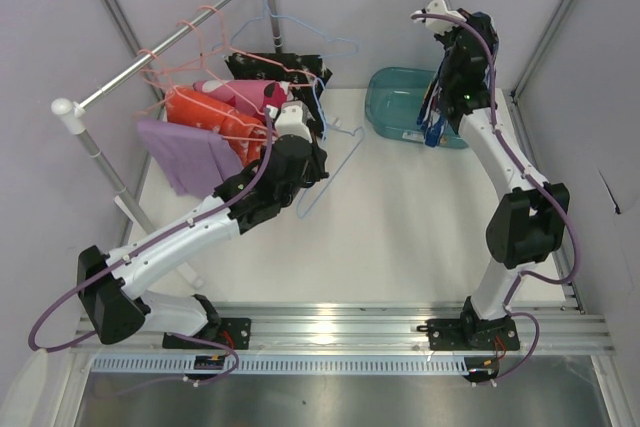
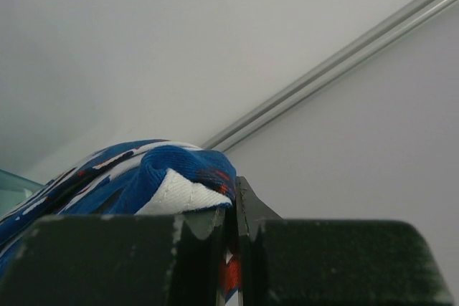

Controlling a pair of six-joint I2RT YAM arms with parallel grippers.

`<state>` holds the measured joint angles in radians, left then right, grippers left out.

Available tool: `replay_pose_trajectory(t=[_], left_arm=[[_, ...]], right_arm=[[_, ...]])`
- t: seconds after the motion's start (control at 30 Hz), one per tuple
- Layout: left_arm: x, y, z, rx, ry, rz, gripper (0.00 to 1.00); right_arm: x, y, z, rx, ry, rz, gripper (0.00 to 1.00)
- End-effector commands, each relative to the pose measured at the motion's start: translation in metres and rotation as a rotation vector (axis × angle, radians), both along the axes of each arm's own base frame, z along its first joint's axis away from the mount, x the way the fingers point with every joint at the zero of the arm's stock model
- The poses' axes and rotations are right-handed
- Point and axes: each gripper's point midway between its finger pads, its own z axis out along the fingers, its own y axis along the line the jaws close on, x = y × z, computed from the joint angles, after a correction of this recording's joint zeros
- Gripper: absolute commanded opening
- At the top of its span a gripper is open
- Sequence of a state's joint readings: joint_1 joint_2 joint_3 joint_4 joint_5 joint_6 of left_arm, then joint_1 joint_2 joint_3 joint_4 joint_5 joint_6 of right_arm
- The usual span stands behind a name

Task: Remove the trousers from the hanger
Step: Place the trousers into the basket

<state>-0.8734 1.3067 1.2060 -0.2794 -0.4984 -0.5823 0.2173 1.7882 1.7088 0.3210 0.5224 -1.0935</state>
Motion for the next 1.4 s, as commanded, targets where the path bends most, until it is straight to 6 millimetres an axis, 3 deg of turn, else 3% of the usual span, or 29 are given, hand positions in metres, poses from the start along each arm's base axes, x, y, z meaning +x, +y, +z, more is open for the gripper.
replay_pose_trajectory(t=[0.0, 0.2, 0.33, 0.57, 0.6, 0.67, 0.7, 0.8, 0.93, 1.03, 1.37], left_arm=[[0.001, 0.003, 0.015, -0.032, -0.042, 0.004, 0.00], [0.006, -0.003, 0.017, -0.040, -0.054, -0.005, 0.00], [0.008, -0.009, 0.016, -0.030, -0.057, -0.021, 0.00], [0.011, -0.015, 0.012, -0.018, -0.056, -0.038, 0.00], [0.011, -0.015, 0.012, -0.017, -0.056, -0.040, 0.00], [0.012, -0.017, 0.011, -0.020, -0.056, -0.045, 0.00], [0.011, -0.018, 0.012, -0.019, -0.059, -0.052, 0.00], [0.012, -0.017, 0.010, -0.011, -0.059, -0.051, 0.00], [0.012, -0.016, 0.012, -0.004, -0.066, -0.051, 0.00], [0.012, -0.015, 0.012, 0.002, -0.068, -0.048, 0.00], [0.007, -0.007, 0.013, 0.014, -0.079, -0.048, 0.00]], right_arm=[[-0.036, -0.024, 0.083, 0.053, -0.273, -0.007, 0.00], [-0.040, -0.043, 0.109, 0.090, -0.383, 0.068, 0.00], [-0.032, -0.054, 0.120, 0.080, -0.432, 0.095, 0.00], [-0.023, -0.064, 0.129, 0.017, -0.534, 0.128, 0.00], [-0.021, -0.080, 0.126, 0.006, -0.548, 0.107, 0.00], [-0.015, -0.084, 0.124, 0.015, -0.565, 0.138, 0.00], [-0.009, -0.091, 0.119, 0.017, -0.560, 0.138, 0.00], [-0.002, -0.089, 0.114, -0.008, -0.569, 0.188, 0.00], [0.016, -0.091, 0.092, 0.003, -0.563, 0.217, 0.00], [0.022, -0.080, 0.083, -0.057, -0.572, 0.269, 0.00], [0.059, -0.043, -0.002, -0.054, -0.386, 0.357, 0.00]])
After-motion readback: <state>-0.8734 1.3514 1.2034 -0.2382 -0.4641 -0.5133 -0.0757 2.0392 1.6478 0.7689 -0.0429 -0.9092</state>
